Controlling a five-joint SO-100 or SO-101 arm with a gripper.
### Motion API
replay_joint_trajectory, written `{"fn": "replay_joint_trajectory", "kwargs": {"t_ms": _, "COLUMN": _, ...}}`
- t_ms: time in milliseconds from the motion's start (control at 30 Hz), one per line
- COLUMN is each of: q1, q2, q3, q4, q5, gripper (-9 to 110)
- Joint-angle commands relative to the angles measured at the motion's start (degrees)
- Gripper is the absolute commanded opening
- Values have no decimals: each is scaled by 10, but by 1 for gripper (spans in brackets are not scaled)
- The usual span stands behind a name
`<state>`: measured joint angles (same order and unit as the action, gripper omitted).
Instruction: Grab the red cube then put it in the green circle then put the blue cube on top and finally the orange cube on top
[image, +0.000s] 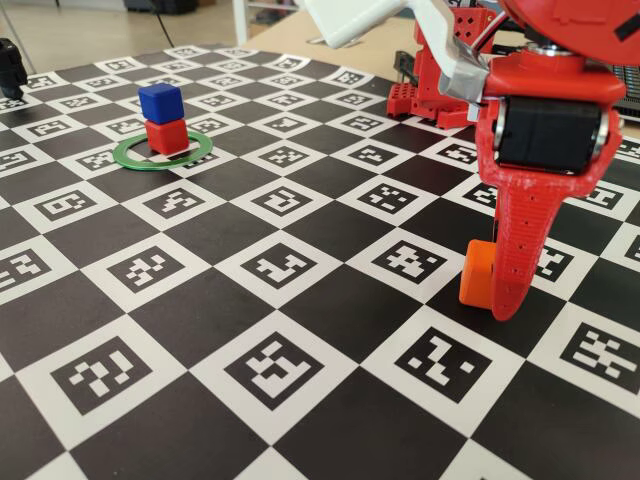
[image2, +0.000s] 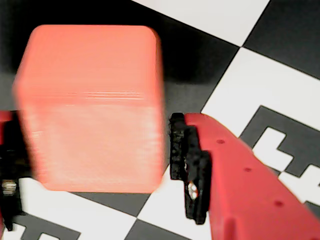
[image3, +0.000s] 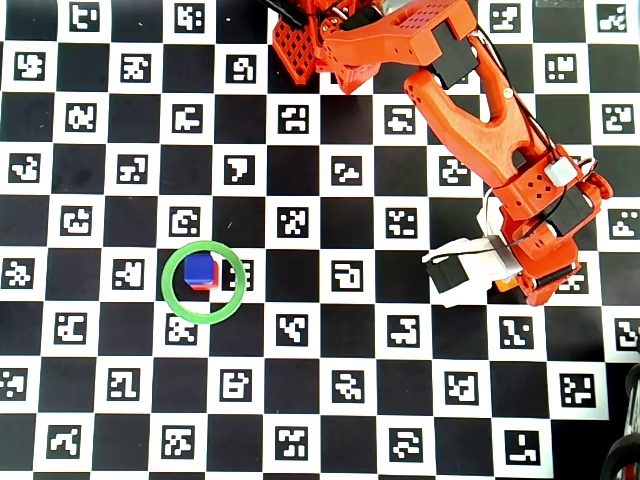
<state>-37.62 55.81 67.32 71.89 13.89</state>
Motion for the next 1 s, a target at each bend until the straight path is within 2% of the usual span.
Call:
{"fn": "replay_joint_trajectory", "kwargs": {"t_ms": 0, "q1": 4, "q2": 13, "q3": -45, "q4": -8, "q5": 4, "gripper": 6}}
{"fn": "replay_joint_trajectory", "kwargs": {"t_ms": 133, "q1": 4, "q2": 15, "q3": -59, "q4": 4, "q5": 10, "gripper": 3}}
{"fn": "replay_joint_trajectory", "kwargs": {"t_ms": 433, "q1": 59, "q2": 104, "q3": -116, "q4": 129, "q5": -6, "gripper": 2}}
{"fn": "replay_joint_trajectory", "kwargs": {"t_ms": 967, "q1": 452, "q2": 286, "q3": -1, "q4": 200, "q5": -200, "gripper": 3}}
